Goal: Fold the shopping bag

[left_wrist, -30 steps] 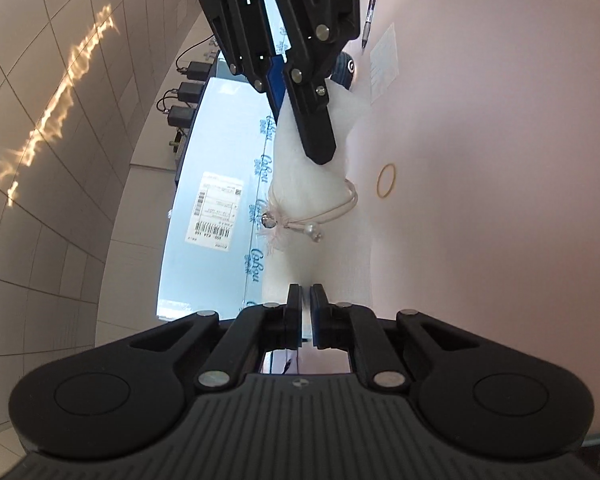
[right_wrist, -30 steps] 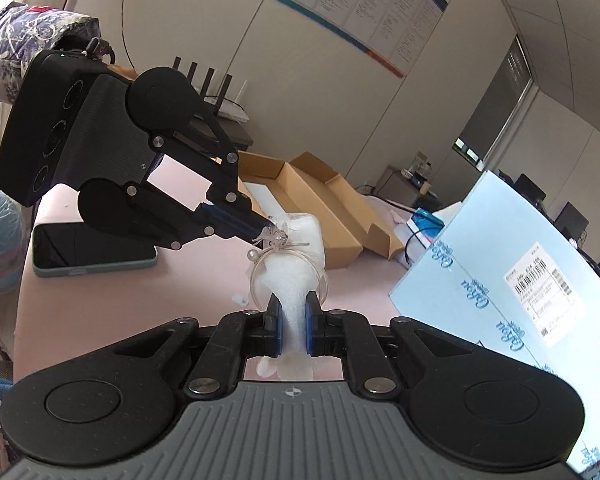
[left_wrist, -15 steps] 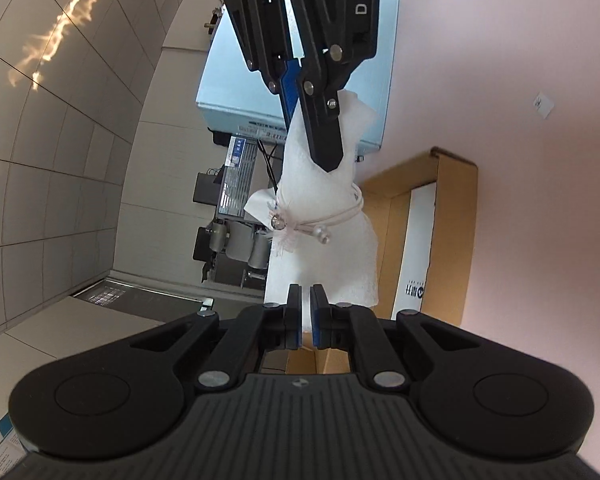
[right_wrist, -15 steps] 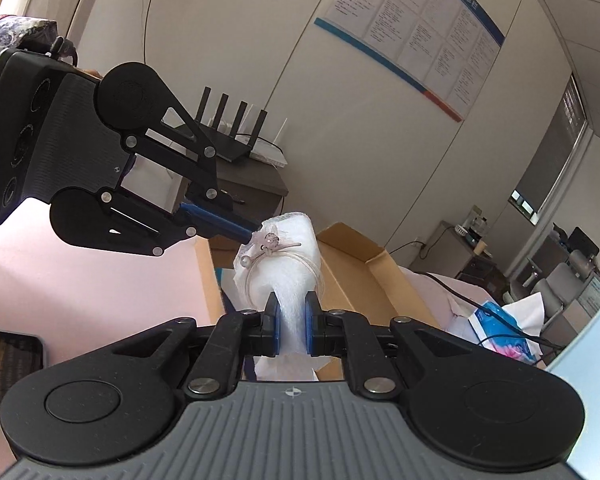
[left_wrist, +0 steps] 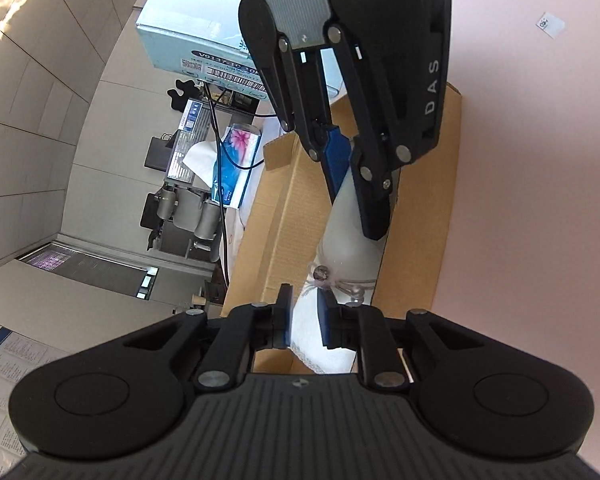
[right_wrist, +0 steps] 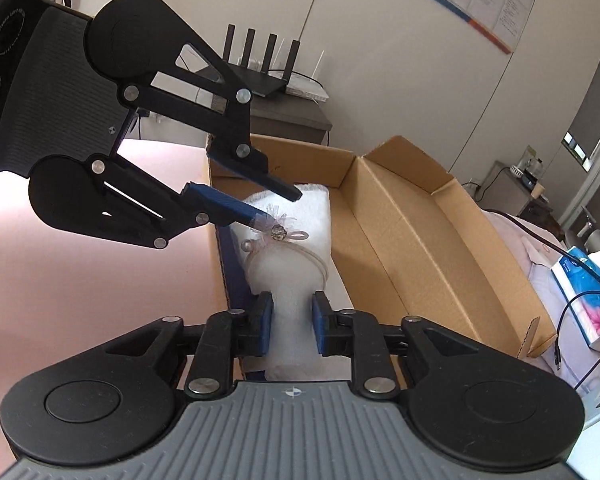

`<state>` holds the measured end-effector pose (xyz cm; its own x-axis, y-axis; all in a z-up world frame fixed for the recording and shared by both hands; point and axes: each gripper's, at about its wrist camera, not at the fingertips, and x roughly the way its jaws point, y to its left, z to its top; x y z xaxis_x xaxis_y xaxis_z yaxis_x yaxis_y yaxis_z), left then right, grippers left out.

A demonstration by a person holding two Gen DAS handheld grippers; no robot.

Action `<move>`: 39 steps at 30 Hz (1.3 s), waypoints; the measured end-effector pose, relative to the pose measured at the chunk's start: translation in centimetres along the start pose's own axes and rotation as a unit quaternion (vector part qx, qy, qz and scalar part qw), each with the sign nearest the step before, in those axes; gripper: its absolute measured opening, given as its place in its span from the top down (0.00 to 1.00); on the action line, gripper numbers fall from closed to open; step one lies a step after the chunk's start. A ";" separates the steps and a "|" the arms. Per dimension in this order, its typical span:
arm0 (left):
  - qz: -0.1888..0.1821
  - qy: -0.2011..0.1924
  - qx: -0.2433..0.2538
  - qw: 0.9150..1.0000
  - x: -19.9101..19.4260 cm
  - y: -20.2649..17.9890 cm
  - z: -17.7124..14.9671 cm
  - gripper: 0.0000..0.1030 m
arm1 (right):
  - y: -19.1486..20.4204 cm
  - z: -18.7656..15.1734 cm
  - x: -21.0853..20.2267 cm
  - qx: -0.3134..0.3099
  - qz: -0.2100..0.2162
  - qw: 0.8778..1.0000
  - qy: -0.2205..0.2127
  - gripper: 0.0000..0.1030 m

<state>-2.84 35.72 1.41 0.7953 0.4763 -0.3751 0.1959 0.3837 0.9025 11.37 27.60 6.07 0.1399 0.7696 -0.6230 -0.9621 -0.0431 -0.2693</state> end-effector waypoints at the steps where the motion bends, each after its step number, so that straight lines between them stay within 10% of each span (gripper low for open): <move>1: 0.000 0.001 -0.001 1.000 0.0 0.0 0.1 0.82 | 0.0 -0.1 -0.2 0.001 -0.001 1.000 0.000 0.69; 12: 0.032 0.021 -0.002 0.999 -1.8 -0.5 0.2 0.46 | -1.9 -0.7 -5.2 0.090 -0.024 0.994 -0.053 0.32; 19: 0.087 0.105 -0.118 0.984 -2.4 -0.4 2.1 0.21 | -1.5 -2.3 -7.2 0.201 -0.070 0.975 -0.068 0.09; 28: 0.156 0.169 -0.346 0.909 -5.0 0.3 4.6 0.18 | 1.0 -3.8 -10.9 0.310 -0.150 0.926 -0.155 0.00; 33: 0.151 0.155 -0.457 0.862 -9.0 0.6 4.6 0.11 | 2.4 -4.1 -12.5 0.312 -0.143 0.929 -0.139 0.00; 39: 0.139 0.162 -0.485 0.848 -11.1 0.1 5.2 0.10 | 4.0 -3.9 -14.5 0.302 -0.137 0.929 -0.162 0.00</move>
<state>-8.65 26.34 6.79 0.5036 0.7873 -0.3557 -0.6632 0.6162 0.4248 6.42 13.77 11.12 0.4156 0.8547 -0.3110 -0.8701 0.4732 0.1377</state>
